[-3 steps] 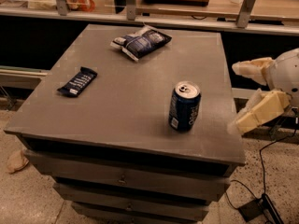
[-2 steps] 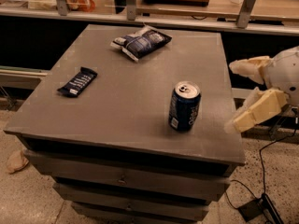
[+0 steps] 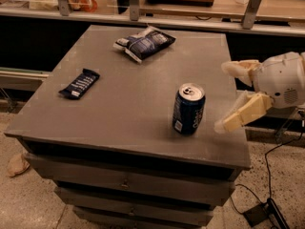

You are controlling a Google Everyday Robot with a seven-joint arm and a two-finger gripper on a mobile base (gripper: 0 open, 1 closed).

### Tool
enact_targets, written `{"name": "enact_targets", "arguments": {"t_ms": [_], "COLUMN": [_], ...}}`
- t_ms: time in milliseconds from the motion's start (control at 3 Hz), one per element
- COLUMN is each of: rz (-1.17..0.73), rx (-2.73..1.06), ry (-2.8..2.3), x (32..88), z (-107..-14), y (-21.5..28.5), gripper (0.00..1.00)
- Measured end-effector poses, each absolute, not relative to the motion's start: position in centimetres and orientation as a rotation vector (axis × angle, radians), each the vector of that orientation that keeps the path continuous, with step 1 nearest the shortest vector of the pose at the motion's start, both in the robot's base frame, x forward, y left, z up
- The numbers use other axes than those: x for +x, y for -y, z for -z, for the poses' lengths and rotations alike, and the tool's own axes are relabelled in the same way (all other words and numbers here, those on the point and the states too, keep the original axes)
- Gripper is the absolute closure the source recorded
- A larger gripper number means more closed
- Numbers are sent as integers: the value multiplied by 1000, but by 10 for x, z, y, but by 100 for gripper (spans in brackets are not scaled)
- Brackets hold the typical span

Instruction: Move pepsi can near rxbar blueberry

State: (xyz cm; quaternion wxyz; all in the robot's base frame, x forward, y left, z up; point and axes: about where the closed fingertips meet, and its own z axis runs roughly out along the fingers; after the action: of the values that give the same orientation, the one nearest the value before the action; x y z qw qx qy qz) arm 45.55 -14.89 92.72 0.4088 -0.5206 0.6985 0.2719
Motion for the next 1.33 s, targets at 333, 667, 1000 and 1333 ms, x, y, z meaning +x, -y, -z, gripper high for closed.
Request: {"name": "enact_targets", "arguments": {"t_ms": [333,667,1000,1333], "rz": [-762,-867,-937,-989], "rx": [-1336,-1356,-1365,-1368], "ry": [-1687,-1597,-1534,-1497], "x": [463,464,463,462], "z": [-913,-901,-887,-877], "y": [135,126,115,106], "gripper": [0,0,0,18]}}
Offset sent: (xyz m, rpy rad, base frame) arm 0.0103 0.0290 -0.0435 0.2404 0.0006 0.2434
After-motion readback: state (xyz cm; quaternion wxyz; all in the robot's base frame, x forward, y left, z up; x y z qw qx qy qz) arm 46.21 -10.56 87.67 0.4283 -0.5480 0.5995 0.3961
